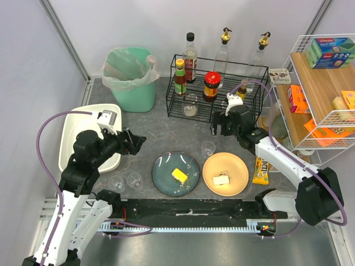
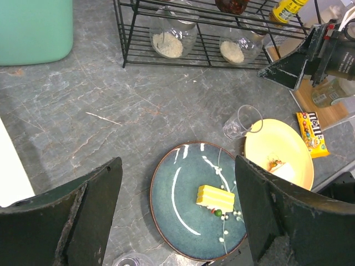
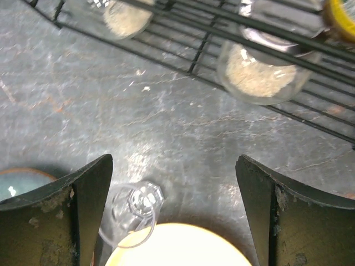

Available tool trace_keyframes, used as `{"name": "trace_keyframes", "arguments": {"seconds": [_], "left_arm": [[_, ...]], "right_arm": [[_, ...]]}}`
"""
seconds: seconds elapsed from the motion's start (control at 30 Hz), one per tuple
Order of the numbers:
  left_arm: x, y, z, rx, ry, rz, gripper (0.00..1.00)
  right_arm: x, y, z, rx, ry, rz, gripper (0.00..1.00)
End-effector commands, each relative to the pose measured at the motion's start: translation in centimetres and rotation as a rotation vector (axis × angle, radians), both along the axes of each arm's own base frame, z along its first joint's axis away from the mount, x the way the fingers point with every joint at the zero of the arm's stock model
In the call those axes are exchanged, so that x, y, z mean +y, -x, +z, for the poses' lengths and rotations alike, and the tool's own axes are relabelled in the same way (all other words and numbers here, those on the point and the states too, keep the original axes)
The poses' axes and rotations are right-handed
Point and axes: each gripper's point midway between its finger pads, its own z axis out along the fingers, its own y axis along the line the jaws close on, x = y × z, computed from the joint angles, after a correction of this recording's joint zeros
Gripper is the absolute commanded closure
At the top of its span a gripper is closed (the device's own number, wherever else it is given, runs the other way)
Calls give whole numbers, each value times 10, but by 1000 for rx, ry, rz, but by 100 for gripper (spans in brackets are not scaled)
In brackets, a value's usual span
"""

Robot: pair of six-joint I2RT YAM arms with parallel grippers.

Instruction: Clear the kitchen counter

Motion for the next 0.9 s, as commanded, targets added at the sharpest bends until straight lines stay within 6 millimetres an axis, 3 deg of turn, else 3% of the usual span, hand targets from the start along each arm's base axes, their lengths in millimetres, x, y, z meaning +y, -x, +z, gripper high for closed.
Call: {"name": "trace_keyframes", "arguments": {"seconds": [0.0,0.27,0.43,0.6,0.87], "left_arm": [[-12,1,12,-10,41,-60,13],[-32,2,-8,94,60,-173,14],[-33,0,-10,106,60,-176,14],[-34,1,-6,96,61,-182,14],[-30,5,-8,97,40,-177,14]], "right_arm": [[25,28,6,25,-51,185,2],[71,46,14,1,-79,397,2],[115,55,17,-13,-86,543,2],[157,61,-6,51,-76,671,2],[195,62,-44,152,-94,878,4]]}}
